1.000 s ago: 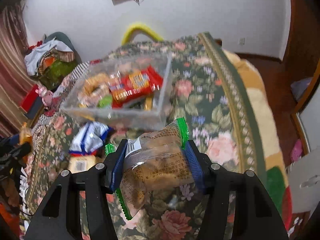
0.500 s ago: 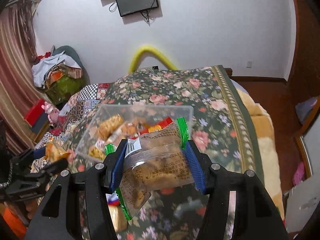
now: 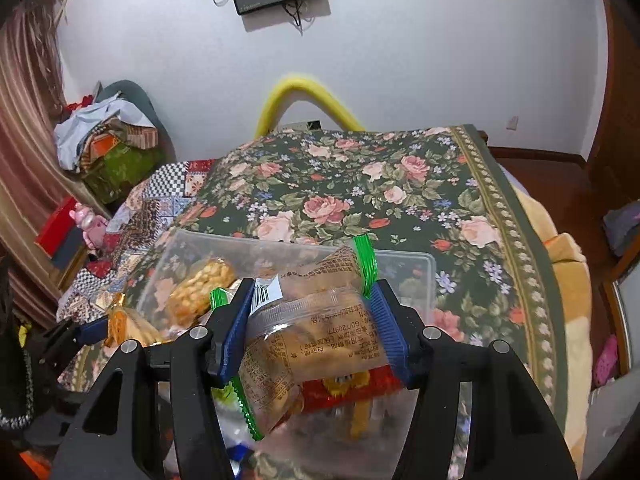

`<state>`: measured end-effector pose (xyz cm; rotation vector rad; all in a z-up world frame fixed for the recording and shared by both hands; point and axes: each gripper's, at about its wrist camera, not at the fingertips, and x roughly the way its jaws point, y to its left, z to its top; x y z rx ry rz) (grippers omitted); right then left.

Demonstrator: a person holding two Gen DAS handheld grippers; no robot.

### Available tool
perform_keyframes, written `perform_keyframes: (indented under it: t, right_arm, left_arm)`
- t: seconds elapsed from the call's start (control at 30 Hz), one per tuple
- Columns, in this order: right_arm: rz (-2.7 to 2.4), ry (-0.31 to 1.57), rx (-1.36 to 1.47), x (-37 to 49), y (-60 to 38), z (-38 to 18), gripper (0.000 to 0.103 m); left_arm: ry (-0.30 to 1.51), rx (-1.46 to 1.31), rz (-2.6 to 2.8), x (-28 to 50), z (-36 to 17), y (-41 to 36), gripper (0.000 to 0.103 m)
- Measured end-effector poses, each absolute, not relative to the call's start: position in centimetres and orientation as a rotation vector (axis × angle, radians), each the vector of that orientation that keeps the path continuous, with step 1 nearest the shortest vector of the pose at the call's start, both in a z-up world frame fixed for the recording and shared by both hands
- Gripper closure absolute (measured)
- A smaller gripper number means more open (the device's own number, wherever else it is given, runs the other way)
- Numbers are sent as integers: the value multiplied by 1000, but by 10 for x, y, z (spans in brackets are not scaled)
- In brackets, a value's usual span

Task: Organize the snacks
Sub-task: 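Carry the cake and green-zip bag into the clear box and release, then grasp the blue-white wrapped bag with the left tool while the right grasps the square bread pack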

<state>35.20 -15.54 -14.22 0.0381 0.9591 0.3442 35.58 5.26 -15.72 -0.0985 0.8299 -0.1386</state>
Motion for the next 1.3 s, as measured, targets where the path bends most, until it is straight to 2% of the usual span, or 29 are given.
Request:
perform_keyframes:
  t: [0.3, 0.5, 0.6, 1.03, 1.3]
  right_arm:
    - [342, 984, 23, 369, -146, -157, 44]
    - [350, 975, 2, 362, -145, -148, 35]
    - [350, 953, -39, 353, -145, -140, 32]
    - [422, 921, -34, 292, -147, -110, 31]
    - [438, 924, -27, 244, -144, -112, 31]
  left_arm:
    - [842, -89, -139, 373, -167, 51, 22]
    - [847, -129, -135, 372, -167, 56, 10]
    - [832, -128, -134, 365, -161, 55, 9]
    - [767, -57, -130, 304, -111, 51, 7]
    - [761, -41, -109, 251, -104, 59, 6]
